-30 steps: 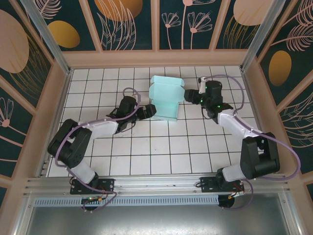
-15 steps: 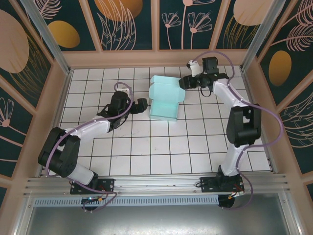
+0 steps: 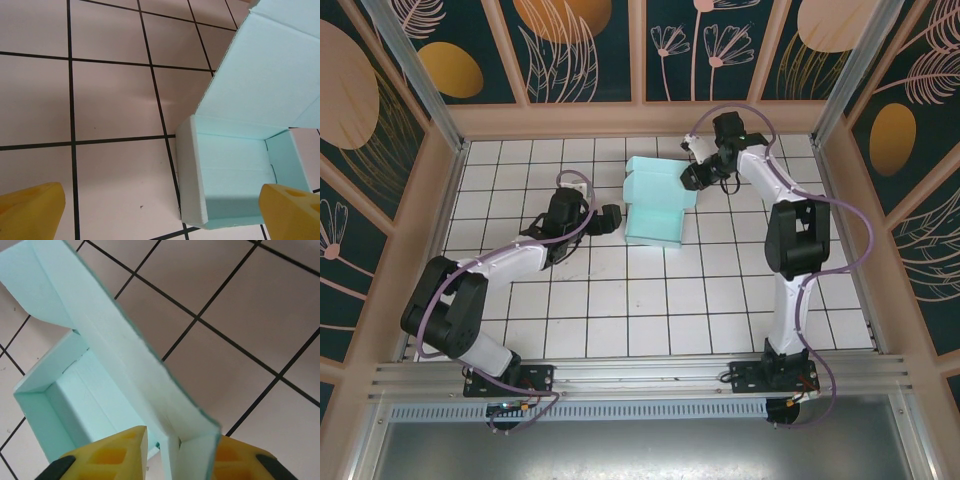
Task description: Fold the paper box
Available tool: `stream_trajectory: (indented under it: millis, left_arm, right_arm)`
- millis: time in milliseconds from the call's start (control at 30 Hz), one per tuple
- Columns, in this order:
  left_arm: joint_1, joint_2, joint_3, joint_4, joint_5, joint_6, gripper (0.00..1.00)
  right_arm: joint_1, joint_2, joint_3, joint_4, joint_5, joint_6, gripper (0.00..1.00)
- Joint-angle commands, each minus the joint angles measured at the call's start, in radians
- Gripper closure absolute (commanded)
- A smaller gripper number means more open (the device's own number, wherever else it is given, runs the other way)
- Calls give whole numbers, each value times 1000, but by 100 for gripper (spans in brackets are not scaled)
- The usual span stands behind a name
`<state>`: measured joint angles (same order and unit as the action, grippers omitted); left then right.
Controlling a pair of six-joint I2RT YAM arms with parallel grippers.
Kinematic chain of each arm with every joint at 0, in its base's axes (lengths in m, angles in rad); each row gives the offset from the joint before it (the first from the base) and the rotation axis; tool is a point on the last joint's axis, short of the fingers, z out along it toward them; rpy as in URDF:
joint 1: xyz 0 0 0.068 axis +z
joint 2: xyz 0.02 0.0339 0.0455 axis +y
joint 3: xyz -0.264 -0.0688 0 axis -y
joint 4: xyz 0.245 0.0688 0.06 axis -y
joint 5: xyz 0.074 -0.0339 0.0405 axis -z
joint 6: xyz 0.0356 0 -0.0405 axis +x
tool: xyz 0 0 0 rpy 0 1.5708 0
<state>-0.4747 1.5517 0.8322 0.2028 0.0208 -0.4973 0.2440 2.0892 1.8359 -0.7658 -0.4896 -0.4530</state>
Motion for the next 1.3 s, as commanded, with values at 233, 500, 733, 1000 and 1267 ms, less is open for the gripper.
stream_trajectory:
  millis: [233, 500, 733, 1000, 1267]
  left_arm:
    - [-1, 17, 23, -18, 22, 21, 2]
    - [-1, 31, 40, -18, 28, 27, 1]
    - [-1, 38, 44, -19, 33, 29, 1]
    - [0, 17, 25, 32, 41, 54, 2]
    - [-1, -28, 113, -35, 79, 238, 15]
  right_arm:
    - [3, 38, 86, -103, 19, -57, 95]
    - [4, 25, 90, -123, 26, -79, 74]
    - [2, 22, 91, -149, 13, -106, 94]
    - [7, -7, 77, -161, -55, -151, 100]
    - [21, -96, -23, -94, -74, -177, 100]
